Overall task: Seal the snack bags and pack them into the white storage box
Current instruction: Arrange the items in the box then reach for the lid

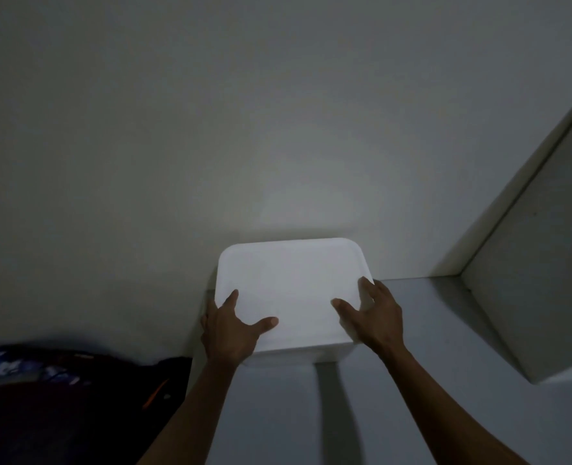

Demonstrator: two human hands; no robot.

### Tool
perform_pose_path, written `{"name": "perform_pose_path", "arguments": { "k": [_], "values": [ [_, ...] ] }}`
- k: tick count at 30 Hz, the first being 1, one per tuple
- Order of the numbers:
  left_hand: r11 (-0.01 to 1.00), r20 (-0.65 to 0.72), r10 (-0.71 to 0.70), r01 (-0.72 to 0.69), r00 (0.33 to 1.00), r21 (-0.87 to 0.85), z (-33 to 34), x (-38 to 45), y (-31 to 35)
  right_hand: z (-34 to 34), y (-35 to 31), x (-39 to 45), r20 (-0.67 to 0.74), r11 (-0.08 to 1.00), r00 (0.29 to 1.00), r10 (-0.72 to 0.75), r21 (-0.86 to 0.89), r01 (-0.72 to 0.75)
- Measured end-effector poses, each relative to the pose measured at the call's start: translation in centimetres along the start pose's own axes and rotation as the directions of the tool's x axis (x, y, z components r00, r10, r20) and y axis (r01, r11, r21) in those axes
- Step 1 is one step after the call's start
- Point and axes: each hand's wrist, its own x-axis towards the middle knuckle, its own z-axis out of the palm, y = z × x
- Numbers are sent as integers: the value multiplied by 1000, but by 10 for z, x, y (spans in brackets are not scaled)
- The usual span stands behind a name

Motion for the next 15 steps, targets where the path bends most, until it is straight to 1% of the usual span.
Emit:
{"name": "perform_pose_path", "arguments": {
  "k": [3,9,15],
  "values": [
    [999,4,-20,20,1000,26,8,12,-1,8,5,10,18,1000,1000,17,-19,-17],
    [997,-40,-1,4,999,79,16,26,-5,21,14,23,7,999,1000,9,-36,-9],
    [992,-19,-6,9,1000,124,17,35,-1,26,16,30,10,995,999,-32,-99,33]
  ]
}}
